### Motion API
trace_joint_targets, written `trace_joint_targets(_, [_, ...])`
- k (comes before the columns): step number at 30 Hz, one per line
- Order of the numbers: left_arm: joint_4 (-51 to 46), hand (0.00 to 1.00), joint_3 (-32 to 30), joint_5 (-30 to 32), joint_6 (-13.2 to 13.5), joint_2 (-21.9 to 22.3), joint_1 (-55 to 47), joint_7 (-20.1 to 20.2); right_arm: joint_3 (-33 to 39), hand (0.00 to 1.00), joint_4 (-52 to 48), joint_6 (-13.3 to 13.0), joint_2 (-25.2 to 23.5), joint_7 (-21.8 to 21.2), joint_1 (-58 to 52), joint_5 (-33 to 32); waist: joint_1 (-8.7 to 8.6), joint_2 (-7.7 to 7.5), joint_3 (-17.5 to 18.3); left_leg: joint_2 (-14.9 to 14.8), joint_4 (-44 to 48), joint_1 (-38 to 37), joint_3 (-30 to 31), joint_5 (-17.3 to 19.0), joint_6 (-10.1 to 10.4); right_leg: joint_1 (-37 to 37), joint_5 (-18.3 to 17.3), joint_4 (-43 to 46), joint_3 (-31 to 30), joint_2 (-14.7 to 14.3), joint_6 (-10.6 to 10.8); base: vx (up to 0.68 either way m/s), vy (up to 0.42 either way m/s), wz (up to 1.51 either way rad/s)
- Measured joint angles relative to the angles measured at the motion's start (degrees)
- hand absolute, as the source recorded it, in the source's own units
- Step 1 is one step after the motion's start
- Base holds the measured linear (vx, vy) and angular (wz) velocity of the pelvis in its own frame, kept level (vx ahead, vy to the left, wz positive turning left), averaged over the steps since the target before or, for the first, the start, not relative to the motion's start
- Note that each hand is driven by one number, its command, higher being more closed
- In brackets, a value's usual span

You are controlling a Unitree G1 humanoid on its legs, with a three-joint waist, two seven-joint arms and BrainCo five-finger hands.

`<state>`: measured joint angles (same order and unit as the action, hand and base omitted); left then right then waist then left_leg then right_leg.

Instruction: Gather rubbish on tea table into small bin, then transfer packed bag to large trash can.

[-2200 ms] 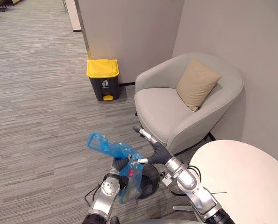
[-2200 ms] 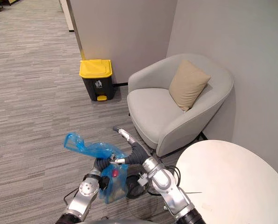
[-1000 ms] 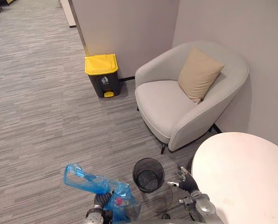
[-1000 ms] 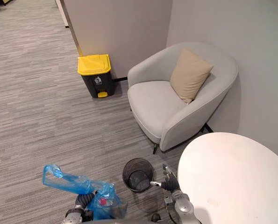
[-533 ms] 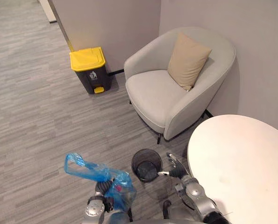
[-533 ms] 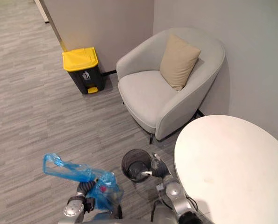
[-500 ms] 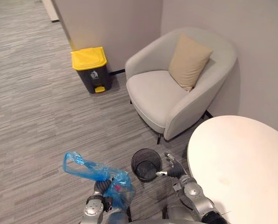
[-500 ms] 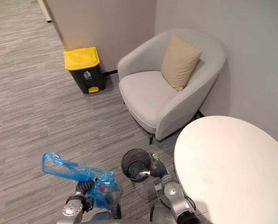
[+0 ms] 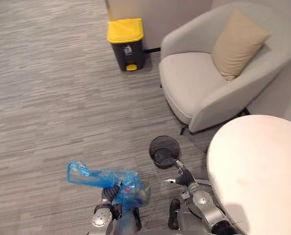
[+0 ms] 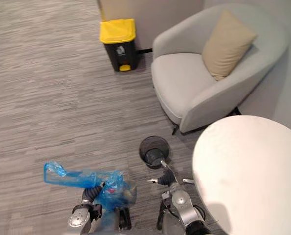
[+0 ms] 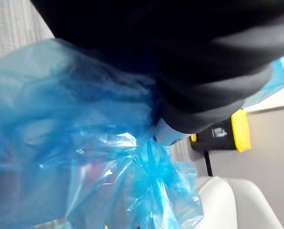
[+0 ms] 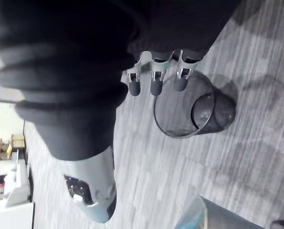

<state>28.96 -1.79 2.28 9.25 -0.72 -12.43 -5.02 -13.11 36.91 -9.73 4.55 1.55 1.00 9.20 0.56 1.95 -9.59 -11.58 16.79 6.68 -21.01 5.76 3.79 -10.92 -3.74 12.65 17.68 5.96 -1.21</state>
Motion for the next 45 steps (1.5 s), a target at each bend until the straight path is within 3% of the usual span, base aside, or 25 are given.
trace_joint_targets(1, [0.18,1.00,-0.03,0.04,-0.01,0.00,0.09,0.00,0.25,0.00,0.03,-0.01,-0.13,-0.05,-0.06,0.05,0.00,0.31,-0.02,0.29,-3.30,-1.52,-0.32,0.16,0.74,0.26,0.47,-0.79,0.49,-0.28,0.54,-0.06,0.178,0.41])
trace_joint_targets(2, [1.48,1.00,-0.23,0.07,-0.18,-0.55,0.59,0.00,1.09,0.00,1.02,0.06,-1.05,-0.05,-0.04,0.21,0.06,-0.38,-0.10,1.28,-7.56,-3.10,-0.37,-1.82,2.11,1.22,1.64,-2.76,0.71,0.04,1.74,-0.03,0.146,0.29])
trace_joint_targets(3, [2.42,1.00,-0.14,0.17,-0.46,-1.23,0.64,0.00,1.60,0.00,1.17,0.08,-1.78,-0.16,-0.71,0.46,-0.40,-1.11,0.33,2.72,-10.33,-4.30,0.00,-3.04,1.49,3.11,4.19,-6.26,1.12,0.19,2.15,-0.01,0.144,0.23])
trace_joint_targets(9, [1.47,1.00,0.19,0.77,-1.55,-1.55,0.76,0.01,3.62,0.00,2.34,0.25,-2.25,-0.21,-0.54,0.40,-1.24,-1.08,1.13,5.67,-11.89,-5.13,0.37,-3.32,1.01,5.76,7.62,-11.55,1.27,1.62,3.82,0.00,0.118,0.07])
trace_joint_targets(14, [-4.30,1.00,1.61,1.55,-1.86,-1.83,-0.28,1.69,10.32,0.00,2.02,0.25,-1.68,-0.20,-2.55,-2.04,-1.13,-1.33,1.99,6.64,-12.88,-5.33,3.61,-3.54,0.68,8.25,7.61,-13.33,4.55,1.79,4.06,0.03,0.018,0.29])
trace_joint_targets(23, [-4.38,1.00,0.93,1.90,-2.03,-2.26,-0.23,2.54,12.76,0.00,0.24,0.33,-1.58,-0.29,-2.83,-3.09,0.22,-1.91,2.24,6.67,-12.15,-3.50,5.82,-2.61,0.16,8.60,6.51,-13.58,6.84,1.82,4.93,0.01,-0.006,0.13])
trace_joint_targets(25, [-4.39,1.00,0.62,1.88,-2.02,-2.26,-0.37,2.56,12.98,0.00,0.24,0.39,-1.48,-0.25,-2.76,-3.07,0.30,-1.94,2.25,6.63,-9.46,-2.09,6.72,-0.69,-0.57,7.66,4.22,-10.44,7.63,2.75,5.48,0.05,0.055,0.28])
trace_joint_targets(27, [-4.51,1.00,-0.72,1.86,-2.04,-2.31,-1.32,2.57,13.07,0.00,0.24,0.47,-1.48,-0.19,-2.70,-3.08,0.28,-2.42,2.01,6.64,-3.85,-0.02,7.51,3.29,-1.04,4.87,-0.86,-1.02,7.61,5.58,6.67,0.09,0.114,0.19])
trace_joint_targets(29, [-4.82,1.00,-0.87,1.86,-2.06,-2.49,-1.99,2.57,13.12,0.00,0.27,1.14,-1.44,-0.17,-3.19,-3.07,0.15,-2.86,1.76,7.33,-0.18,0.80,9.32,5.81,-1.41,3.39,-3.38,6.18,7.05,8.05,7.35,0.13,0.123,0.44])
trace_joint_targets(31, [-5.32,1.00,-0.67,1.86,-2.11,-2.57,-2.13,2.57,13.32,0.00,0.26,1.28,-1.33,0.04,-4.02,-3.08,0.03,-3.23,1.45,8.51,0.55,0.42,11.68,6.85,-2.15,1.63,-3.47,14.12,4.07,10.11,7.21,0.17,0.159,0.77])
trace_joint_targets(32, [-6.76,1.00,-0.52,1.86,-2.15,-2.79,-2.48,2.53,13.35,0.00,0.15,1.28,-1.39,0.37,-4.75,-3.10,-0.08,-3.82,0.85,9.43,0.65,-1.31,13.96,7.29,-2.91,-0.61,-2.93,21.70,0.82,11.38,5.98,0.19,0.119,0.77])
trace_joint_targets(33, [-7.48,1.00,-0.38,1.86,-2.16,-3.10,-2.38,2.43,13.56,0.00,0.14,1.28,-1.55,0.56,-5.23,-3.10,-0.13,-3.77,0.53,9.36,0.89,-1.87,15.18,7.52,-3.18,-2.01,-3.00,24.95,-1.20,11.19,5.34,0.31,0.038,1.00])
trace_joint_targets(34, [-8.05,1.00,0.06,1.85,-2.13,-3.58,-2.48,2.36,13.24,0.00,-0.06,1.25,-2.15,0.59,-5.93,-3.11,-0.17,-3.58,0.38,8.66,0.78,-2.39,17.23,8.05,-3.72,-3.49,-7.93,27.49,-3.51,8.68,5.92,0.27,-0.036,0.84])
trace_joint_targets(36, [-8.06,1.00,-0.21,1.81,-2.15,-4.24,-2.21,2.21,13.04,0.00,-0.30,1.21,-2.21,0.64,-5.92,-3.20,-0.39,-3.47,0.31,8.47,-1.26,-4.36,20.38,8.17,-3.77,-6.78,-11.23,26.50,-3.82,4.31,3.51,0.27,-0.064,0.88])
trace_joint_targets(39, [-8.04,1.00,-0.12,1.76,-2.16,-4.03,-1.98,2.24,13.10,0.00,-0.75,1.19,-1.73,0.80,-6.11,-4.29,-1.54,-2.71,-0.21,8.30,-4.07,-8.23,24.23,8.66,-2.80,-10.15,-9.96,19.06,-1.78,0.88,3.02,0.34,-0.121,0.85])
trace_joint_targets(40, [-8.05,1.00,-0.13,1.77,-2.03,-4.56,-1.66,2.26,13.09,0.00,-2.11,1.18,-1.87,0.84,-7.27,-4.33,-1.42,-3.71,0.03,9.13,-4.05,-9.55,25.21,9.87,-0.83,-9.90,-4.41,10.83,-2.04,0.06,2.13,0.38,-0.174,0.74])
trace_joint_targets(41, [-6.99,1.00,-0.29,1.84,-2.31,-4.36,-1.07,2.19,13.36,0.00,-2.46,1.23,-1.42,0.90,-8.23,-4.37,-1.37,-3.02,0.19,8.26,-3.58,-10.75,26.61,11.22,0.45,-8.96,-0.91,12.07,-1.34,0.23,-0.81,0.39,-0.166,0.66])
trace_joint_targets(43, [-8.26,1.00,0.06,1.84,-2.20,-3.62,-1.11,2.23,14.45,0.00,-4.30,1.24,-1.11,0.99,-8.69,-4.44,-1.48,-1.57,0.50,7.12,-1.68,-10.32,25.47,10.74,1.30,-7.84,-3.73,12.15,0.50,-0.15,-1.11,0.33,-0.137,0.52])
trace_joint_targets(44, [-8.74,1.00,0.06,1.83,-2.12,-2.72,-0.89,2.23,14.98,0.00,-6.59,1.23,-1.16,1.01,-9.35,-4.61,-1.65,-0.52,-0.07,5.87,2.68,-9.42,24.66,10.63,1.52,-5.49,-5.09,11.67,2.07,-0.80,-1.55,0.46,-0.212,0.56])
trace_joint_targets(45, [-8.90,1.00,-0.20,1.83,-2.10,-1.90,-0.44,2.25,15.01,0.00,-8.03,1.24,-1.40,1.00,-9.96,-4.69,-1.69,-0.09,-0.18,4.54,11.15,-7.23,22.91,9.96,3.48,-2.07,-5.59,9.95,2.86,-2.24,-1.91,0.44,-0.209,0.38])
